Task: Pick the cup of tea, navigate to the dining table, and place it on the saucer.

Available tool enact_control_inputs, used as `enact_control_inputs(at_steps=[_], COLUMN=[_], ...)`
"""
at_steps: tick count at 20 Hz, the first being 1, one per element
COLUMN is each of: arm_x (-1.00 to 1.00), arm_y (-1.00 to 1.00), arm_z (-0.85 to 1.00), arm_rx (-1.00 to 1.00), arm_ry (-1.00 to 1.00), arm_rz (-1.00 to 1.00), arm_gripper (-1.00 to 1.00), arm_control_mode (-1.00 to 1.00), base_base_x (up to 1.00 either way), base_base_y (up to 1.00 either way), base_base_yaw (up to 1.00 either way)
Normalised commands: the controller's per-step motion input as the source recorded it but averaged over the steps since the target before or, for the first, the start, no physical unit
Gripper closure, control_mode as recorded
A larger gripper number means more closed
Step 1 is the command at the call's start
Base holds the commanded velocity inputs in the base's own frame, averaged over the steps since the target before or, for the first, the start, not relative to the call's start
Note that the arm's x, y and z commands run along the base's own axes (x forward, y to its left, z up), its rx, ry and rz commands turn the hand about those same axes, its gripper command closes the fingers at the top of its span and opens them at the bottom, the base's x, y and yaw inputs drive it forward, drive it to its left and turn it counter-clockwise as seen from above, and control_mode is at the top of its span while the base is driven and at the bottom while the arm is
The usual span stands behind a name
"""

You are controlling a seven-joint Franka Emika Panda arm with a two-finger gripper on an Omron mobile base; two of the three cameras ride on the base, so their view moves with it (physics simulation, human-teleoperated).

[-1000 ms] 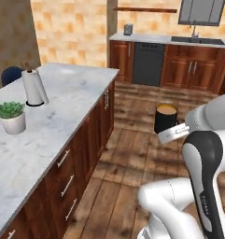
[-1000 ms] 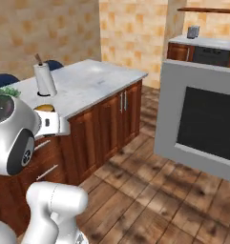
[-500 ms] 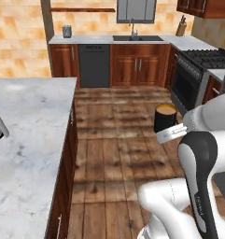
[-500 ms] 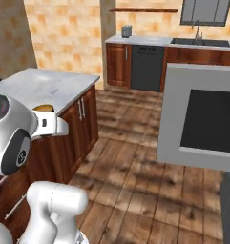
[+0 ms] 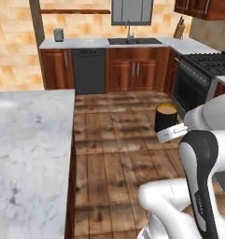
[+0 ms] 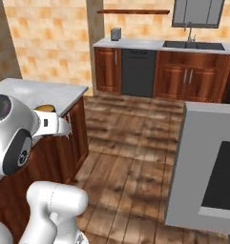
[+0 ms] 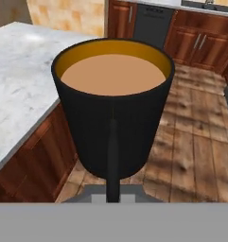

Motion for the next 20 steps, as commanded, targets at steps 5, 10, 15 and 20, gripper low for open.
enact_control_inputs(at_steps=[5,10,15,20], arm_x=[0.0,0.0,0.0,0.0], arm_y=[0.0,0.0,0.0,0.0], arm_z=[0.0,0.0,0.0,0.0], arm_rx=[0.0,0.0,0.0,0.0], arm_ry=[0.0,0.0,0.0,0.0], arm_rz=[0.0,0.0,0.0,0.0], arm_gripper=[1.0,1.0,1.0,1.0], arm_control_mode=[1.0,1.0,1.0,1.0], base_base_x=[0.88,0.75,0.8,0.94], base_base_y=[0.0,0.0,0.05,0.19], base_base_yaw=[-0.31,-0.43,-0.42,-0.23])
